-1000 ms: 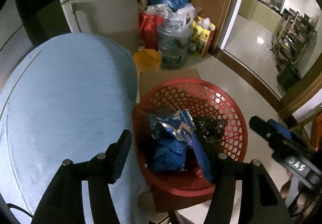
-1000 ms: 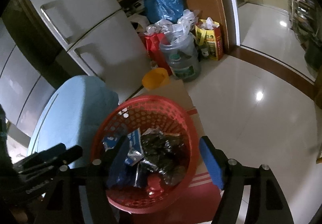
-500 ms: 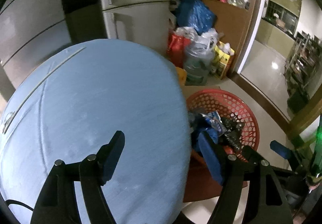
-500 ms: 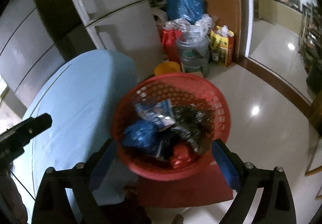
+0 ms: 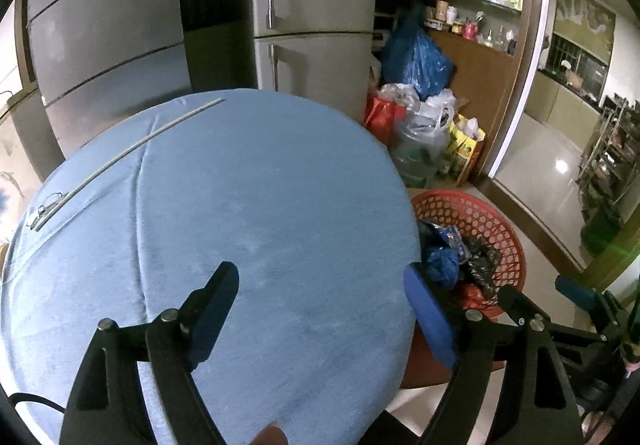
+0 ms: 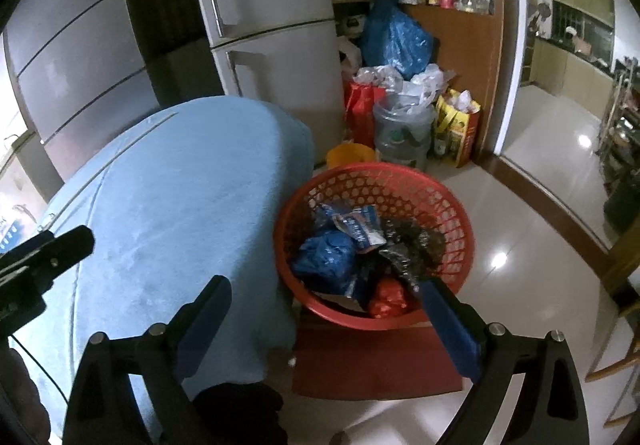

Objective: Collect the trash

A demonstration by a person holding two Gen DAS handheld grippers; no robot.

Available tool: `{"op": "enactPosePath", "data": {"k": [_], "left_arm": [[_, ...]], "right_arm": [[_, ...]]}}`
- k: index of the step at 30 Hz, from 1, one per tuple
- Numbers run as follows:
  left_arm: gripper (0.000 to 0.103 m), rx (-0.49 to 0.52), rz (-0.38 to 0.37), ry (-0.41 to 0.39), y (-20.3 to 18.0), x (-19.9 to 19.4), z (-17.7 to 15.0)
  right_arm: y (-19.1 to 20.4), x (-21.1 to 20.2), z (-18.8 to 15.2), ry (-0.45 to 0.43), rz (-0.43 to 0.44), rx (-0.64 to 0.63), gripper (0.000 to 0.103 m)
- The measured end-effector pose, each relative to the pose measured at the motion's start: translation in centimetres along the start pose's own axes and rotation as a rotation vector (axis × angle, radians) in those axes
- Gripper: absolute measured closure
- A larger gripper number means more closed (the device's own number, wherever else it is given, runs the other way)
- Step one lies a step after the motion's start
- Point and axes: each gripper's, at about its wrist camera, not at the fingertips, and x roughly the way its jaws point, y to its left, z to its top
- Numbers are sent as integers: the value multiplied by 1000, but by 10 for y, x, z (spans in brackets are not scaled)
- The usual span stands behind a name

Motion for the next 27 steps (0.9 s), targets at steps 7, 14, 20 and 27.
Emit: {"op": "enactPosePath", "data": {"k": [7,14,20,27], "left_arm": [[18,0,-21,0,0,-5,-6],[18,-2,-26,5,-3,-6,-7],[18,8,-26,8,-6,-5,-8],[18,15,-30,20,-9,-1,-10]], "right_arm": [[-8,-9,-4,0,-32,3,5],[-3,-11,-8,1,-29,-22,5],[-5,-10,-9,4,-31,-13,5],[-6,-7,-9,14,-29,-11,5]]}}
